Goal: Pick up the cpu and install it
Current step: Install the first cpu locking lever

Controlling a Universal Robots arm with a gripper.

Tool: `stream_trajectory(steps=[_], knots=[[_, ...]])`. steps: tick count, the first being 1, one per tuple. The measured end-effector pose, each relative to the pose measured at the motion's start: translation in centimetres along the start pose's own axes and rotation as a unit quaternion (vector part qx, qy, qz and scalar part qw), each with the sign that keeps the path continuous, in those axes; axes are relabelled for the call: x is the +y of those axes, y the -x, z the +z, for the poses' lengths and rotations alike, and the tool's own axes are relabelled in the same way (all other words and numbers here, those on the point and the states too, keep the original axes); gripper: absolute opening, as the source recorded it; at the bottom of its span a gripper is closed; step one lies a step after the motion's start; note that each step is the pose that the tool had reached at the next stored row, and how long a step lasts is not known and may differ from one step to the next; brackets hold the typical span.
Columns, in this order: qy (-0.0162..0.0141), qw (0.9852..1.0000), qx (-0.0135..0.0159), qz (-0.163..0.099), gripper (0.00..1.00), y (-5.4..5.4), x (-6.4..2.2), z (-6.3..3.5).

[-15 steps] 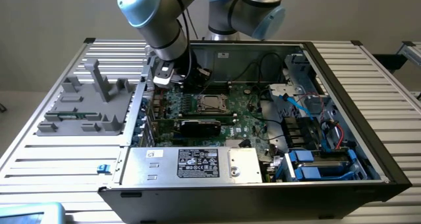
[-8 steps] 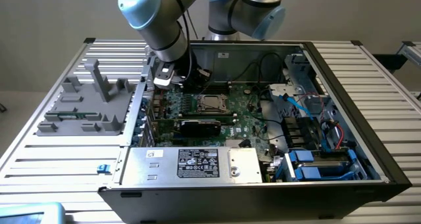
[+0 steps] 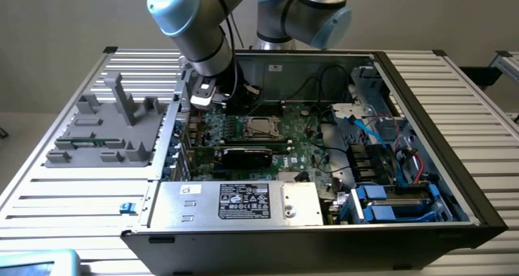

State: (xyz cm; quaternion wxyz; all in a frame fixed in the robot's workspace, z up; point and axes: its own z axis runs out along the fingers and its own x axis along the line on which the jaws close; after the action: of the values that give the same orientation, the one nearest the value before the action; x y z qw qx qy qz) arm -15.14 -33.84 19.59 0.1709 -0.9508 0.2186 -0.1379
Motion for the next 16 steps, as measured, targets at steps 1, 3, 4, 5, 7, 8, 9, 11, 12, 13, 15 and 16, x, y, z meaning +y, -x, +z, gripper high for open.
stream_trajectory(steps=[1,3,4,5,7,8,9,11,12,13,15,16], knots=[[0.0,1.0,0.0,0.0,0.11,-0.04,-0.02,0.02],[0.0,1.0,0.0,0.0,0.11,-0.16,-0.06,0.09],[0.0,1.0,0.0,0.0,0.11,-0.22,-0.08,0.13],[0.0,1.0,0.0,0.0,0.11,-0.27,-0.1,0.16],[0.0,1.0,0.0,0.0,0.11,-0.35,-0.13,0.25],[0.0,1.0,0.0,0.0,0.11,-0.39,-0.15,0.29],[0.0001,1.0,0.0,0.0,0.11,-0.43,-0.17,0.34],[0.0001,1.0,0.0,0.0,0.11,-0.52,-0.21,0.45],[0.0002,1.0,0.0,0.0,0.11,-0.54,-0.25,0.49],[0.0001,1.0,0.0001,0.0,0.11,-0.53,-0.29,0.53],[0.0,1.0,0.0,0.0,0.11,-0.5,-0.34,0.57],[0.0,1.0,0.0,0.0,0.11,-0.5,-0.33,0.57]])
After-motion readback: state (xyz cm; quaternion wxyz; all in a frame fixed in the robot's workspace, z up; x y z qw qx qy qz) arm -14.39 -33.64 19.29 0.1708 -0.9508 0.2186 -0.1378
